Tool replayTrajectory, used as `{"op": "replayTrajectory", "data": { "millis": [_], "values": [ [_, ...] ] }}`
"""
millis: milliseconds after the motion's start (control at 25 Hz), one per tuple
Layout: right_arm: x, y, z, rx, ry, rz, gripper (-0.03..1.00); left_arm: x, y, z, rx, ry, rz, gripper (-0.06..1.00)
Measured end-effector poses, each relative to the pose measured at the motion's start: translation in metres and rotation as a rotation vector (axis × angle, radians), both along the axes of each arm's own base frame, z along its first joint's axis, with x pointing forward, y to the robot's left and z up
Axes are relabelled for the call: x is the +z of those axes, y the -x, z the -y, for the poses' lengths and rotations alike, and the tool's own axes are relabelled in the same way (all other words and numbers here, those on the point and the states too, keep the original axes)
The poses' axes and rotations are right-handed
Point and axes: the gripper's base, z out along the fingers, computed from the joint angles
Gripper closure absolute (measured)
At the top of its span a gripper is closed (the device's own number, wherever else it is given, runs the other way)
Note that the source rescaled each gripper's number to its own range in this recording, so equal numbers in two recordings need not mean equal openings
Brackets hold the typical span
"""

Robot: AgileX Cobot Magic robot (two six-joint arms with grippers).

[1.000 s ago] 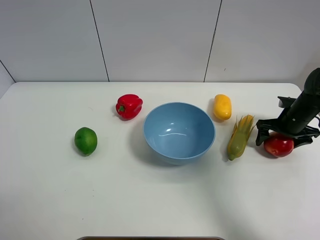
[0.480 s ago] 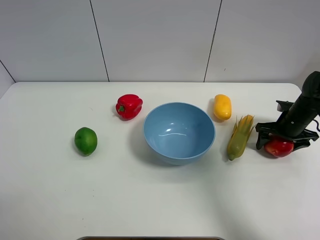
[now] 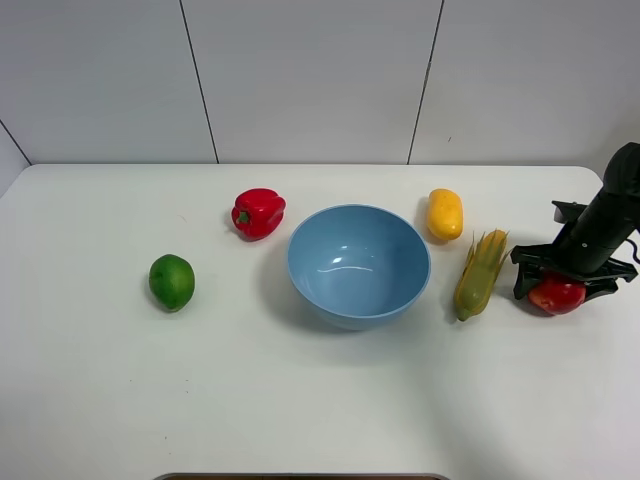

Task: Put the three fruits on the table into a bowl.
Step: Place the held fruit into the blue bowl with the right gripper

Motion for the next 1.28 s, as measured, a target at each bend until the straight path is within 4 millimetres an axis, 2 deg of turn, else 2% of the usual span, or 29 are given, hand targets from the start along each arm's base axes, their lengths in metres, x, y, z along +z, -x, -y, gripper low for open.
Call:
{"op": "replayTrajectory", "data": {
  "millis": [560,760,1040,1280],
  "values": [
    [0.0,-0.001,0.0,-0.001,0.002,0.006,0.58,0.0,0.0,0.0,0.0,0.0,0.0,-0.06],
    [0.007,-0.001,0.0,-0.007,0.003,0.032,0.59,0.0,0.0,0.0,0.0,0.0,0.0,-0.06],
    [0.05,-0.001,-0.002,-0.024,0.01,0.143,0.59,0.0,0.0,0.0,0.0,0.0,0.0,-0.06],
    [0.091,0.005,-0.011,-0.046,-0.032,0.241,0.59,0.0,0.0,0.0,0.0,0.0,0.0,-0.06]
  ]
}}
